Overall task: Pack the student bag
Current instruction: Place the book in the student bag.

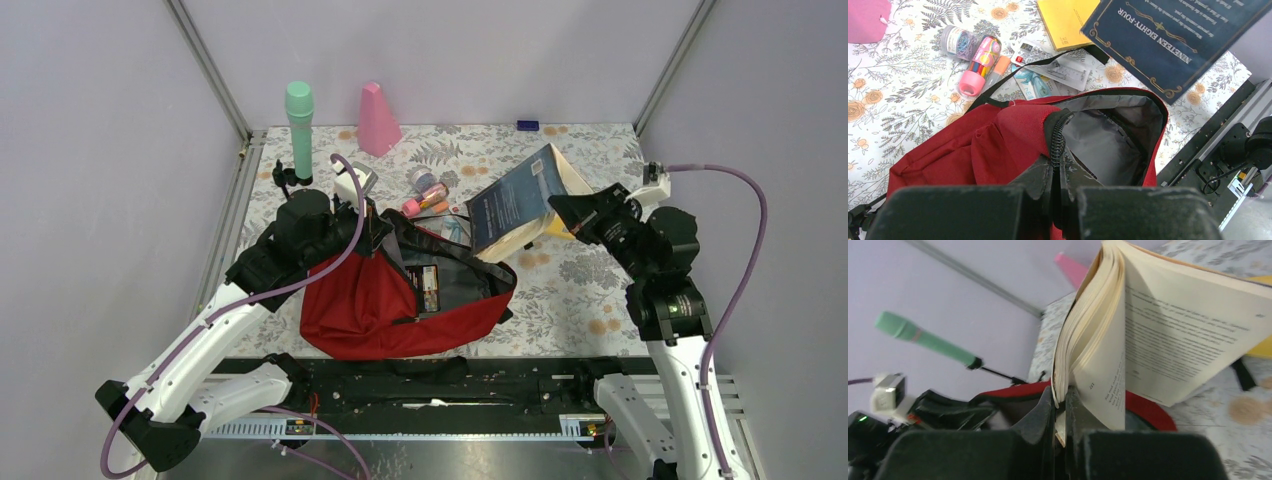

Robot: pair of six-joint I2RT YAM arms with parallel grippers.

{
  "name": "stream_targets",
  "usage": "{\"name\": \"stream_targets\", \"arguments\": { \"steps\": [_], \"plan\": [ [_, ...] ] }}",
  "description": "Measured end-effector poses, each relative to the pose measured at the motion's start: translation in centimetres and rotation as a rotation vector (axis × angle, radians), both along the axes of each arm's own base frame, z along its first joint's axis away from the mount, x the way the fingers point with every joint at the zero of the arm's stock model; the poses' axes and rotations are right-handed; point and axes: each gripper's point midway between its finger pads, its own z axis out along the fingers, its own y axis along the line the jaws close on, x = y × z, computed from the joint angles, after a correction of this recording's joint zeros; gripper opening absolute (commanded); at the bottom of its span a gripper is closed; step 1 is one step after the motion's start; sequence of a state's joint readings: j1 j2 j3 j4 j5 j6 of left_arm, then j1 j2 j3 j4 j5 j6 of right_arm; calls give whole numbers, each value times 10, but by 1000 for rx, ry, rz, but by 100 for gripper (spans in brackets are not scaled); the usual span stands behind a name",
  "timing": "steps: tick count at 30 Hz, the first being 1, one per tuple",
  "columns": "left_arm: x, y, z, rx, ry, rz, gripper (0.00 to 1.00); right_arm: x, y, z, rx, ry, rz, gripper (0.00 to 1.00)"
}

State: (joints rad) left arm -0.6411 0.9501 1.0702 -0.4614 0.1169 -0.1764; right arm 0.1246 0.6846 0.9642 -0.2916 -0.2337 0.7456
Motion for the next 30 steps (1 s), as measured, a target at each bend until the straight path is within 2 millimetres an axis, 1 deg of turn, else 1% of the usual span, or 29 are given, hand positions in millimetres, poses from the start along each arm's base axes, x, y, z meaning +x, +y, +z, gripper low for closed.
{"name": "stream_targets", "arguments": {
  "steps": [3,6,12,16,18,19,21,22,24,25,26,28,30],
  "plan": [
    [0,0,0,0,0,-1,0,-8,20,18,56,-31,121,0],
    [0,0,0,-1,1,-3,0,-16,34,34,109,-48,208,0],
    [-1,-1,0,-2,2,-5,0,-39,51,61,187,-61,338,0],
    [-1,-2,0,-4,4,-10,0,-53,60,69,225,-50,416,0],
    [-2,-2,0,-7,7,-12,0,-55,65,66,255,-39,455,0],
    [-2,-2,0,-8,8,-12,0,-54,67,61,267,-28,469,0],
    [-2,-3,-1,-8,10,-12,0,-49,72,44,290,24,492,0],
    [-2,-3,-1,-8,11,-13,0,-43,76,30,300,67,502,0],
    [-1,-3,-2,-7,13,-14,0,-30,86,-2,312,175,518,0],
    [-1,-4,-2,-6,15,-14,0,-25,91,-14,314,217,526,0],
    [-1,-4,-2,-6,15,-14,0,-16,99,-34,311,291,531,0],
    [0,-4,-3,-5,16,-14,0,-4,110,-66,302,387,534,0],
    [0,-4,-4,-3,18,-13,0,9,122,-102,285,478,528,0]
  ]
}}
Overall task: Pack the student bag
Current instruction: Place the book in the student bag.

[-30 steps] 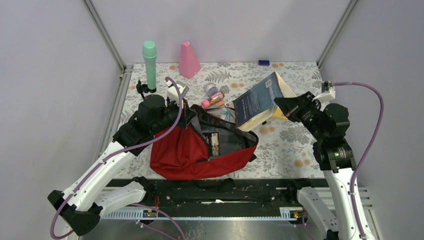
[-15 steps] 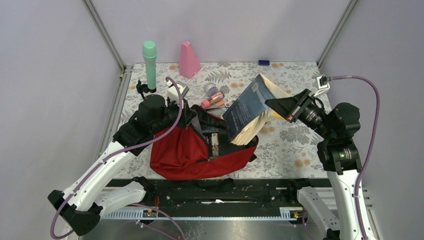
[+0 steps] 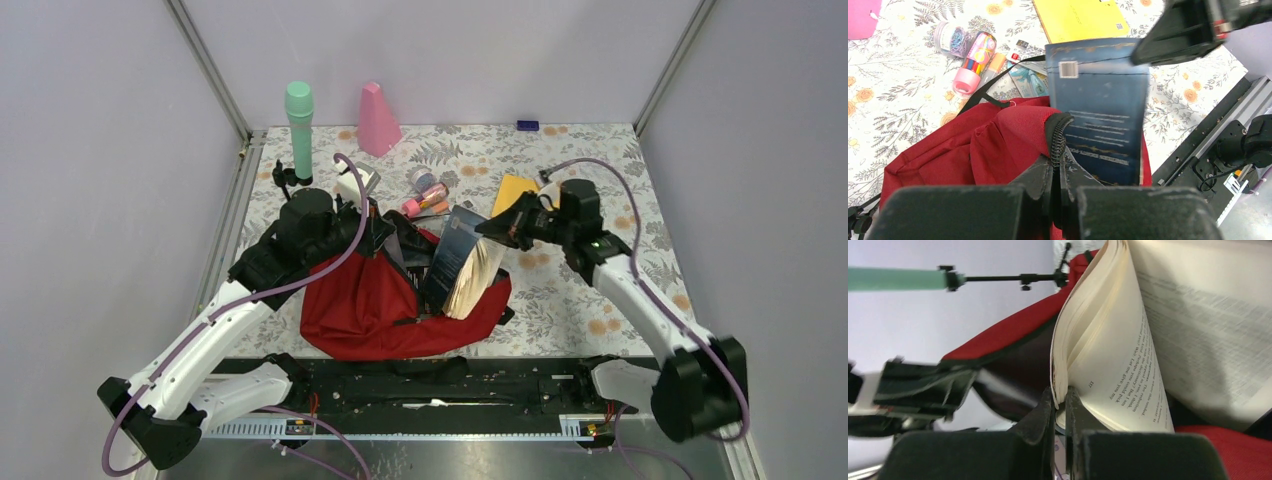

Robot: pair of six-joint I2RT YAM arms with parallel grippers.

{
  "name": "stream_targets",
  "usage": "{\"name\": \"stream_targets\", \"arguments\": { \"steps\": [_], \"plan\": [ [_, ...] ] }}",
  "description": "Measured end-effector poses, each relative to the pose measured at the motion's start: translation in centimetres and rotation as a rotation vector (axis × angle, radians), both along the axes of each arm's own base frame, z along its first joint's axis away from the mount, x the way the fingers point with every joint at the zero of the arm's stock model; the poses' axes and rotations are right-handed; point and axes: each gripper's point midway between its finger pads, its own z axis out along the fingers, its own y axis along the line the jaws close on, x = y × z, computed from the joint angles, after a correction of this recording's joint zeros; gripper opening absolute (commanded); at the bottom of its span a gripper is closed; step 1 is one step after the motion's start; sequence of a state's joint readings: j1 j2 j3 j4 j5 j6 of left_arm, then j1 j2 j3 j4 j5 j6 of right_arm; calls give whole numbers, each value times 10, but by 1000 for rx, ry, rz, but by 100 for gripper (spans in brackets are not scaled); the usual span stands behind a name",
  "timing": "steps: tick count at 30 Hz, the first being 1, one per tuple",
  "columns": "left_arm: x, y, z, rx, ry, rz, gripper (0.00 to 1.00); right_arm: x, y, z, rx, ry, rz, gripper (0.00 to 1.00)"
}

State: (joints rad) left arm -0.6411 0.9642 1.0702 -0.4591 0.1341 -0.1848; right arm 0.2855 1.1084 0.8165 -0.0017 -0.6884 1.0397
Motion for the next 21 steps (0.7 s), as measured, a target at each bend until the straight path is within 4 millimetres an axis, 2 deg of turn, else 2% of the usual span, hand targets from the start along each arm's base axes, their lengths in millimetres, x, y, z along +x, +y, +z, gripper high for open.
{"name": "stream_targets", "arguments": {
  "steps": [1,3,5,9,12,14,19,21],
  "plan": [
    [0,0,0,0,0,0,0,7,4,-15,-15,29,4,0],
    [0,0,-1,2,1,2,0,20,10,-33,-29,58,7,9],
    [0,1,-1,4,1,4,0,30,12,-46,-43,72,5,25],
    [1,2,-1,8,-1,9,0,45,7,-60,-118,42,-33,66],
    [2,4,-3,19,1,16,0,53,-5,-66,-218,-13,-79,80],
    [2,5,-5,26,3,19,0,53,-15,-73,-285,-29,-105,94],
    [2,5,-5,27,4,19,0,52,-32,-83,-384,-51,-138,96],
    [2,5,-5,27,3,18,0,51,-39,-93,-412,-43,-152,96]
  ]
}}
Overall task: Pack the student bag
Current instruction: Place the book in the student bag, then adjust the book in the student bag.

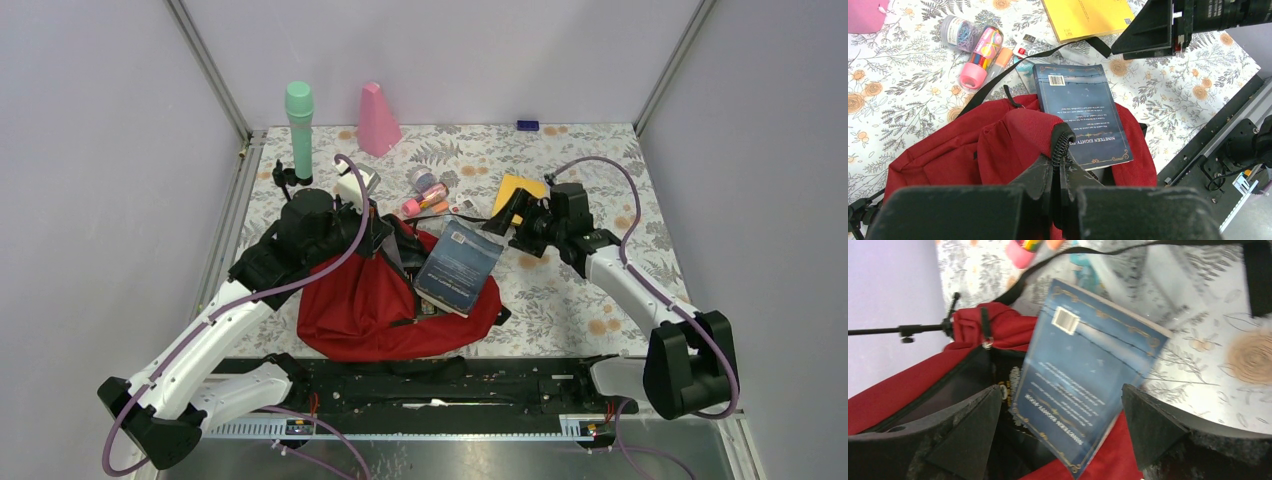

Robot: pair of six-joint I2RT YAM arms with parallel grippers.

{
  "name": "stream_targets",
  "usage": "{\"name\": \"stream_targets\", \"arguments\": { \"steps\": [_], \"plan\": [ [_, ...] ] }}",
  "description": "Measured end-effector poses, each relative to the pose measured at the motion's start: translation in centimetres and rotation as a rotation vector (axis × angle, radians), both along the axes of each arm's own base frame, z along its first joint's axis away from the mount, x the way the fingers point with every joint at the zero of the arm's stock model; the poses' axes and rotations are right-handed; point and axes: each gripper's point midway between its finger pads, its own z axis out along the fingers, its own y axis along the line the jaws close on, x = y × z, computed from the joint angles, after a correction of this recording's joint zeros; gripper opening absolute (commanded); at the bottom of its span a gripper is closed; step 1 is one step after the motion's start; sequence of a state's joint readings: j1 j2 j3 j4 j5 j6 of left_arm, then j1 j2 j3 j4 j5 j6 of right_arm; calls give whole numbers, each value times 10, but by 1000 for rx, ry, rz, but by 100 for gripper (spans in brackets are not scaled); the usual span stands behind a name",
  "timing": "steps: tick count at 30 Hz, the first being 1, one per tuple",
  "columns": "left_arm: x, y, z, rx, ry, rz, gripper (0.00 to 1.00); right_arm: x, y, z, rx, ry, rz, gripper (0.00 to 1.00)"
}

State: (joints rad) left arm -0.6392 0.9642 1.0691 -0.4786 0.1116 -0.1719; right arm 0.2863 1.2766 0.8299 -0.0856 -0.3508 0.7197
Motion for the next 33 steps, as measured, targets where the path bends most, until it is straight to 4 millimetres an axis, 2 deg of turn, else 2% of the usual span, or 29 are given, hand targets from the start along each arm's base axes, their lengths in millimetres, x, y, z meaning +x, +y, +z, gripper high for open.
{"name": "stream_targets", "arguments": {
  "steps": [3,8,18,23,27,30,33],
  "plan": [
    [0,0,0,0,0,0,0,-3,-13,-23,-35,52,-33,97],
    [0,0,0,0,0,0,0,-8,-21,-55,-59,144,-58,94],
    [0,0,0,0,0,0,0,-24,-13,-120,57,313,-139,87],
    [0,0,0,0,0,0,0,-5,2,-118,167,289,-152,84],
    [0,0,0,0,0,1,0,4,14,-119,233,286,-144,78],
    [0,1,0,0,0,2,0,9,20,-120,268,284,-141,67],
    [1,1,0,0,0,3,0,12,23,-124,287,290,-153,52]
  ]
}}
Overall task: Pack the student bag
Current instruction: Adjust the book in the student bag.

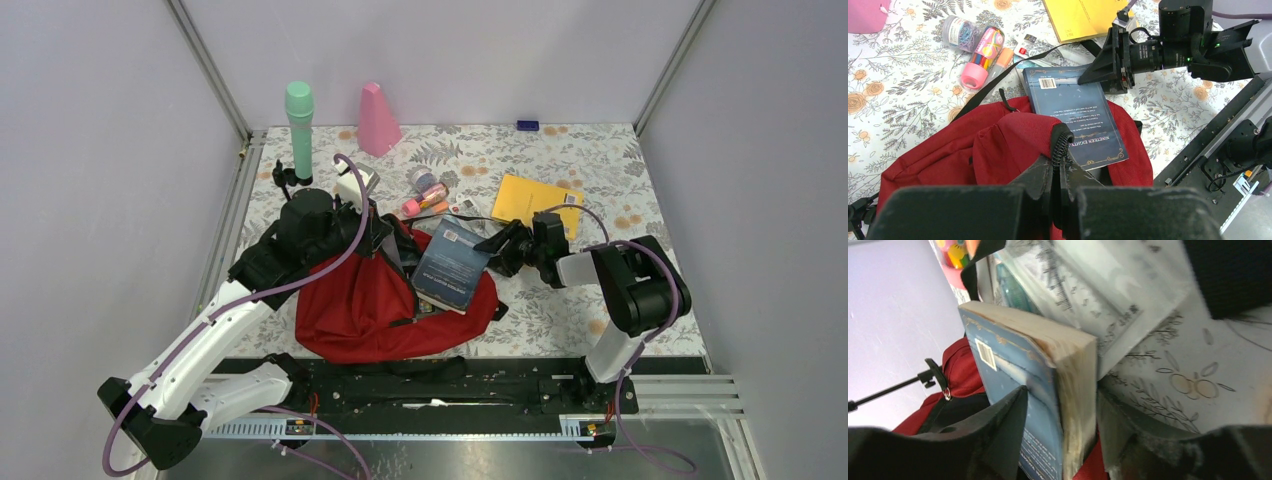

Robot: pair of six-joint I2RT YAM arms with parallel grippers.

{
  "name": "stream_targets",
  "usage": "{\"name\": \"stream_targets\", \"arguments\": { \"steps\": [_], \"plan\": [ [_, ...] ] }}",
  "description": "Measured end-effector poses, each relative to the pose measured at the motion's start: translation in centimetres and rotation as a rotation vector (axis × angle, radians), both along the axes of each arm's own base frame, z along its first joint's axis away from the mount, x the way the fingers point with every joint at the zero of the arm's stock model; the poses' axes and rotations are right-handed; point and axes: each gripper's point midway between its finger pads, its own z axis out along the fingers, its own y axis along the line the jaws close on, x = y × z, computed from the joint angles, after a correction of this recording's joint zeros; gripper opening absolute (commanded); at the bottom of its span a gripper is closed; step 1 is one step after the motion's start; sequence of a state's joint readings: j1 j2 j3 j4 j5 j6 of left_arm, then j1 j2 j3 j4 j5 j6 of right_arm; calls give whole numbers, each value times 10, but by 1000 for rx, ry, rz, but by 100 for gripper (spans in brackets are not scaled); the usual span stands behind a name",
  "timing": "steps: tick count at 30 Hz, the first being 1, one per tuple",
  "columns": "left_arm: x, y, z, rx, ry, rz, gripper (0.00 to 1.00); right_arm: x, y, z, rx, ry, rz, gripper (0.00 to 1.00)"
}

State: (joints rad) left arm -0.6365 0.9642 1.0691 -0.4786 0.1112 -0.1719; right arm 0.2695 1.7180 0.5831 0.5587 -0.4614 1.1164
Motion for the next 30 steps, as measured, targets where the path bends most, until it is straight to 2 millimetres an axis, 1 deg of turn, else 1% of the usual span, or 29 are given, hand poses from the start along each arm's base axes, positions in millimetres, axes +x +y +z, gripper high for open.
{"name": "stream_targets", "arguments": {
  "steps": [5,7,10,12,16,19,23,26,30],
  "plan": [
    [0,0,0,0,0,1,0,-2,-3,-6,5,14,-30,36],
    [0,0,0,0,0,1,0,0,-2,-4,15,3,-40,26],
    [1,0,0,1,1,2,0,6,0,4,39,-30,-47,11],
    [1,0,-1,4,2,2,0,9,2,9,50,-55,-48,0],
    [2,0,-2,9,2,1,0,13,3,18,60,-89,-46,0],
    [2,0,-2,9,2,1,0,14,3,32,65,-133,-43,0],
    [2,0,-2,7,1,0,0,15,2,62,66,-236,-29,0],
    [1,-1,-1,3,1,-10,0,14,3,89,57,-342,-2,0],
    [-1,-3,-1,-2,2,-25,0,3,11,120,52,-472,73,0]
  ]
}}
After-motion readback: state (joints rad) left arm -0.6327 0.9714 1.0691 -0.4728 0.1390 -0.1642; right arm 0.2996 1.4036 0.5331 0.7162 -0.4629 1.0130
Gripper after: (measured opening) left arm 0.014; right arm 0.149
